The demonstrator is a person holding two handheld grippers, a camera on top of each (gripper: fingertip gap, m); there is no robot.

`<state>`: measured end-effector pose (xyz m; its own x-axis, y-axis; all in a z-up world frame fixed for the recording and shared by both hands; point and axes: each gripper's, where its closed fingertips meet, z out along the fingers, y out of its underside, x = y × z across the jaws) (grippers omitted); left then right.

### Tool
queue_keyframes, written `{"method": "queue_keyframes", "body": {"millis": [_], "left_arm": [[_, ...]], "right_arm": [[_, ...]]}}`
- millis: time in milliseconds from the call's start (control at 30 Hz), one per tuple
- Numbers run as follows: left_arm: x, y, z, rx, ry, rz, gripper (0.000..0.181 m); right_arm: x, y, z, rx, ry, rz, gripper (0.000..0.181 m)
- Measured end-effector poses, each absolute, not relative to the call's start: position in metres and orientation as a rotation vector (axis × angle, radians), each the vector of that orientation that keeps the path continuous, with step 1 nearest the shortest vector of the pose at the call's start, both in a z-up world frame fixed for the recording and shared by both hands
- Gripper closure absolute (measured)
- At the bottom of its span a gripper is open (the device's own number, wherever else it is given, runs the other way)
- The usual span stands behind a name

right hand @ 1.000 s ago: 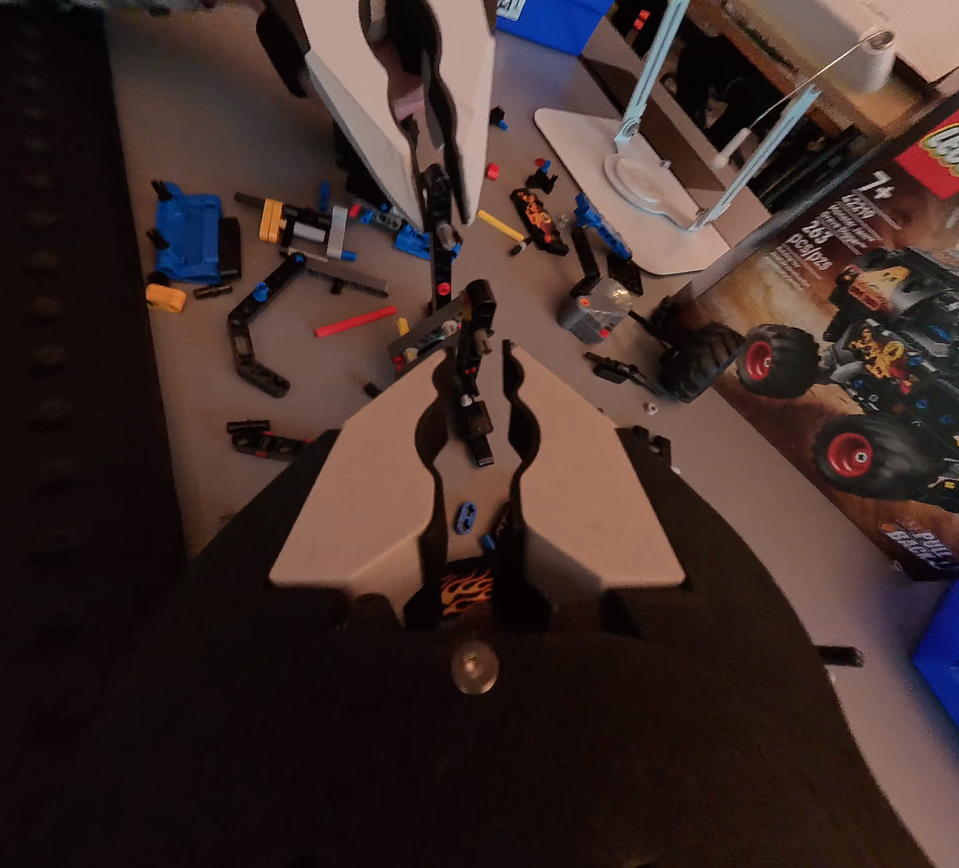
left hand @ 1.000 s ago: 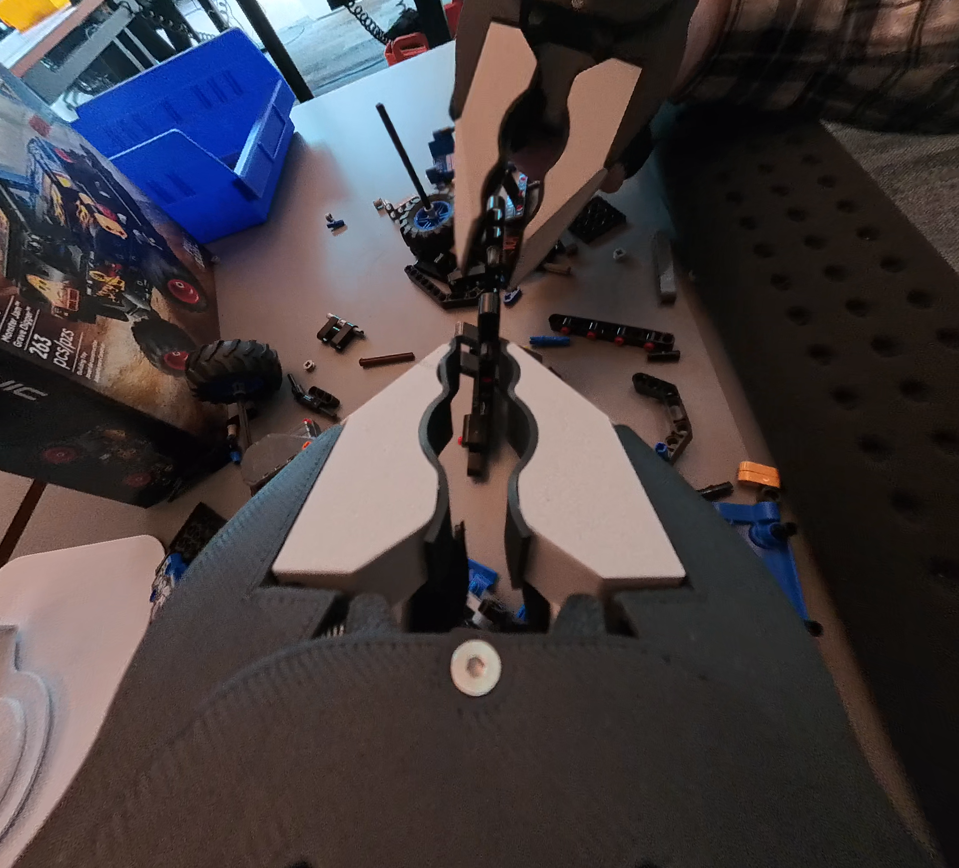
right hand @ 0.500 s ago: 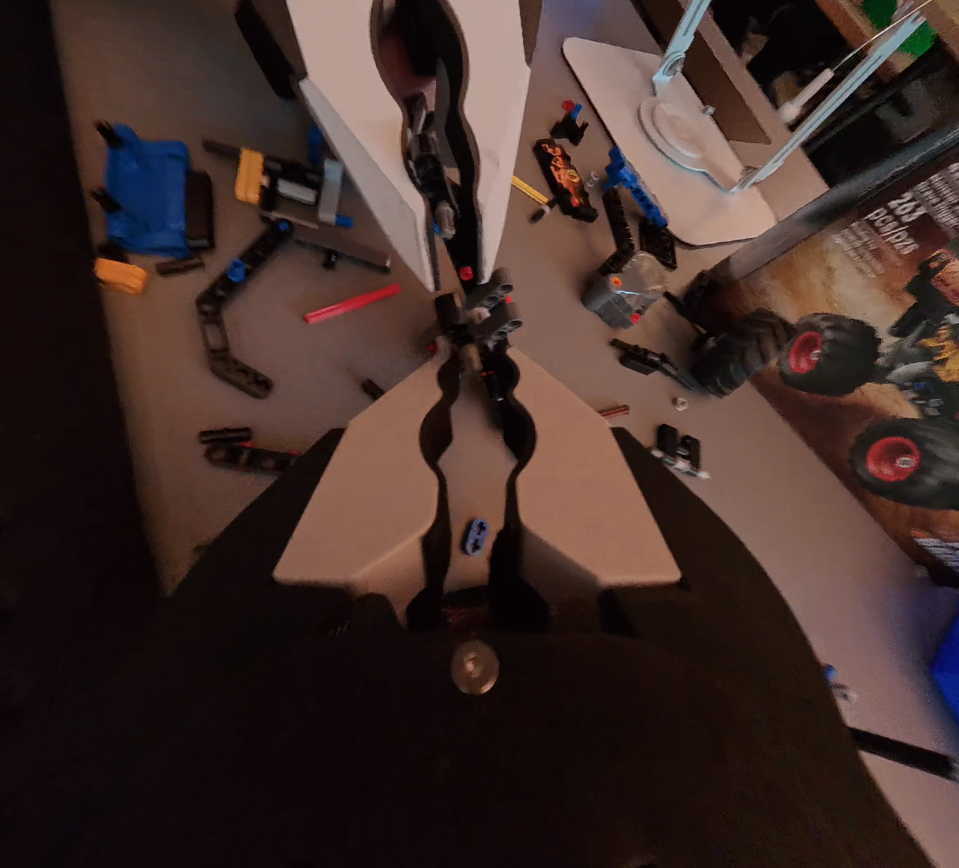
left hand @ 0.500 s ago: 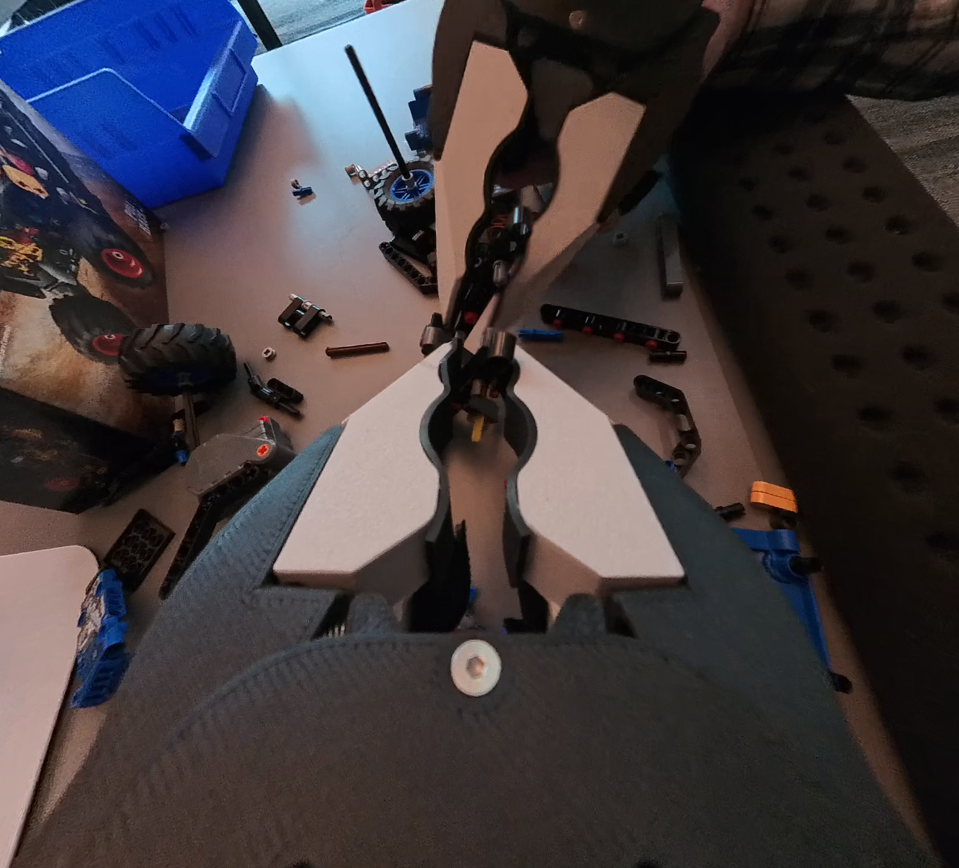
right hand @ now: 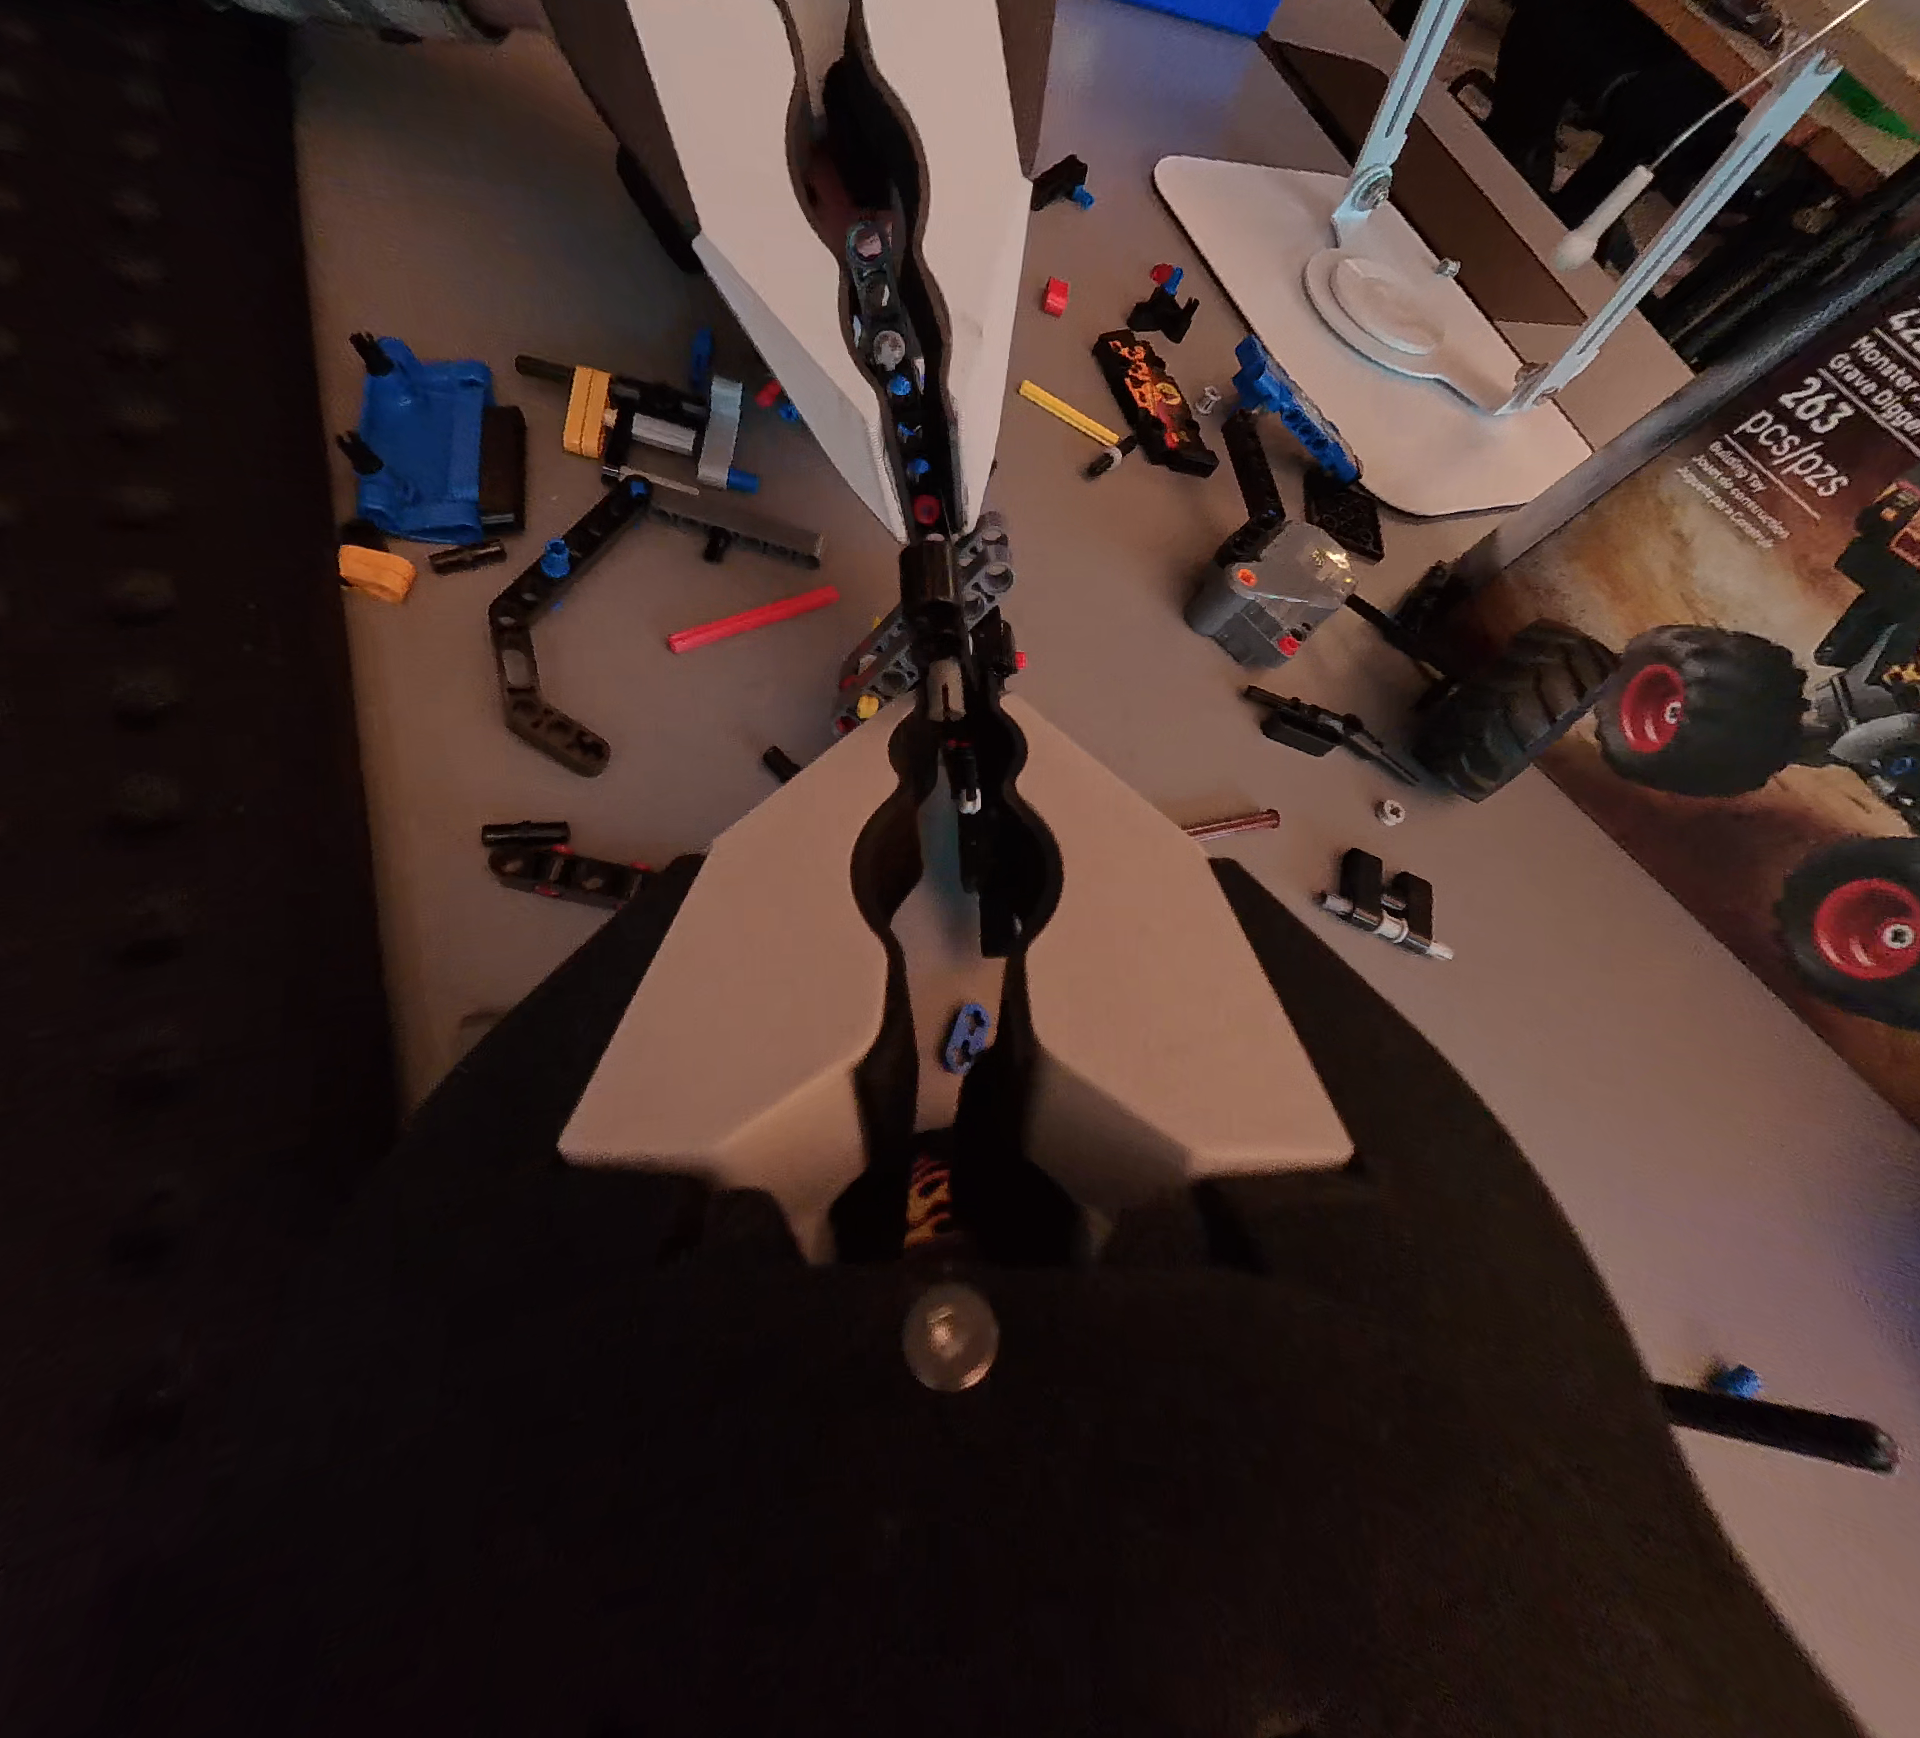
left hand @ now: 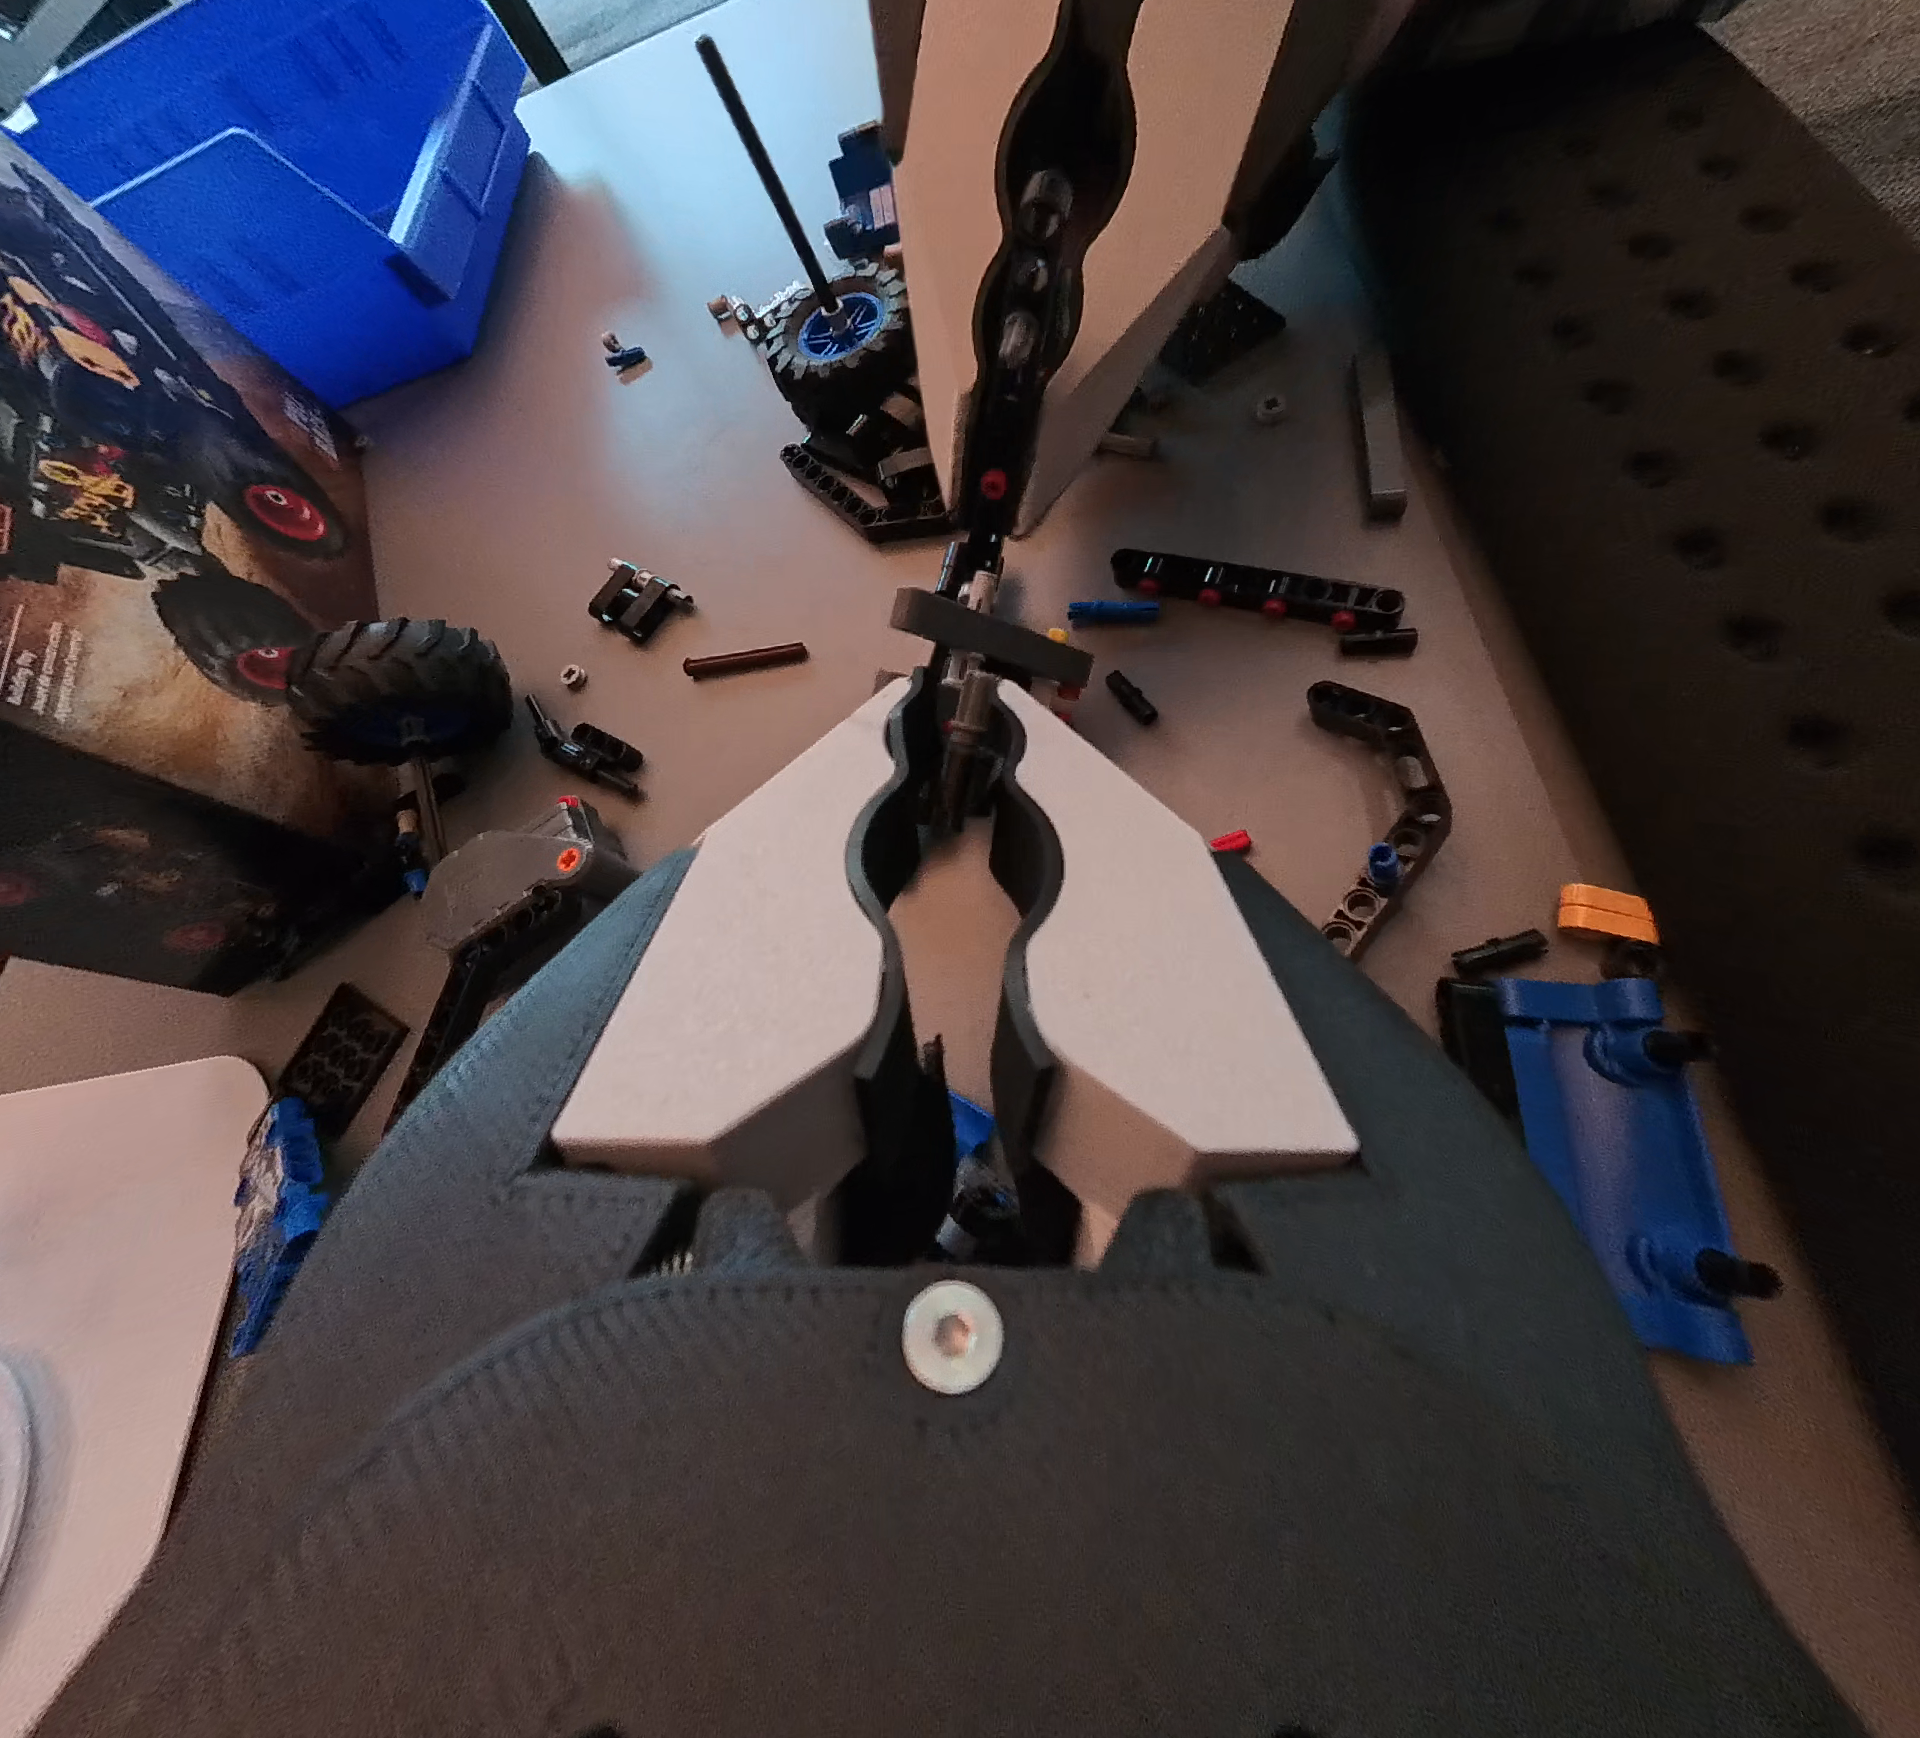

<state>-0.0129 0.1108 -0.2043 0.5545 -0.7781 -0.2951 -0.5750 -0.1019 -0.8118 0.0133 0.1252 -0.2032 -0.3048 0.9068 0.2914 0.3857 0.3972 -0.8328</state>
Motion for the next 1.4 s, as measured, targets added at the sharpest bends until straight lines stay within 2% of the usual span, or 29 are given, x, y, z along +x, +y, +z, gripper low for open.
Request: {"method": "queue_keyframes", "body": {"millis": [133, 267, 633, 867, 900, 1033, 1200, 1400], "left_arm": [[-0.010, 0.108, -0.200, -1.772, 1.114, -0.318, 0.176], [0.006, 0.106, -0.202, -1.727, 1.197, -0.175, 0.175], [0.053, 0.102, -0.219, -1.626, 1.377, 0.070, 0.173], [0.018, 0.108, -0.199, -1.685, 1.202, -0.048, 0.174], [0.013, 0.109, -0.203, -1.712, 1.196, -0.044, 0.171], [-0.003, 0.118, -0.215, -1.805, 1.154, -0.008, 0.139], [-0.001, 0.119, -0.219, -1.848, 1.100, -0.107, 0.160], [-0.012, 0.129, -0.204, -1.831, 0.969, -0.138, 0.163]], "right_arm": [[0.016, 0.127, -0.195, -1.176, -1.814, 0.995, 0.176], [0.014, 0.133, -0.199, -1.316, -1.787, 1.130, 0.177], [0.001, 0.132, -0.207, -1.441, -1.760, 1.105, 0.174], [0.004, 0.129, -0.208, -1.379, -1.771, 1.058, 0.172], [0.006, 0.129, -0.206, -1.366, -1.773, 1.056, 0.172], [0.008, 0.129, -0.206, -1.352, -1.782, 1.038, 0.173], [0.008, 0.132, -0.207, -1.364, -1.781, 1.017, 0.173], [0.020, 0.135, -0.193, -1.423, -1.688, 1.143, 0.168]]}}
